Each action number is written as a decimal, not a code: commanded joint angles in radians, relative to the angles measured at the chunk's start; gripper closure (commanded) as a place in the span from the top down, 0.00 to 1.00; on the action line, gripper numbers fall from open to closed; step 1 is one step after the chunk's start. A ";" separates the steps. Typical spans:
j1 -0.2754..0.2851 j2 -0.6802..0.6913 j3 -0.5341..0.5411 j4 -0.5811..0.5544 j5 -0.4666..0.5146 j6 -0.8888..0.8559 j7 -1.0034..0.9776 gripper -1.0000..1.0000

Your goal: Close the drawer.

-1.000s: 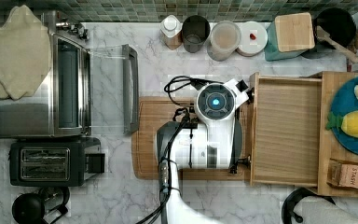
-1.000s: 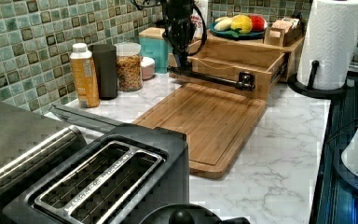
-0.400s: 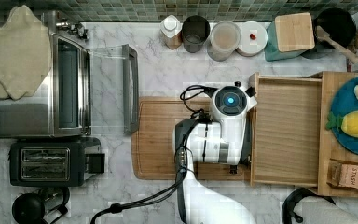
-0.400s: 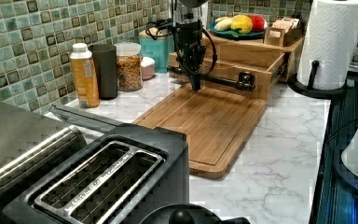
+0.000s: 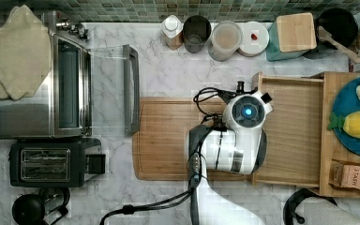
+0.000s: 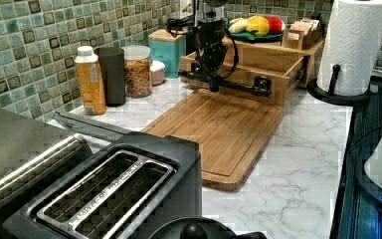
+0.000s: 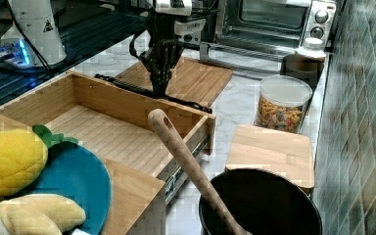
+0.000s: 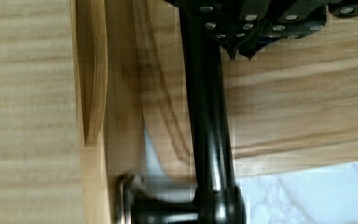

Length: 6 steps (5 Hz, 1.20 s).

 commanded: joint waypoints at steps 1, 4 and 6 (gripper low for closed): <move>-0.157 0.057 -0.100 0.153 -0.068 0.066 -0.303 0.00; -0.265 0.098 -0.214 0.284 -0.175 0.062 -0.386 0.00; -0.241 0.107 -0.313 0.285 -0.308 0.148 -0.310 0.00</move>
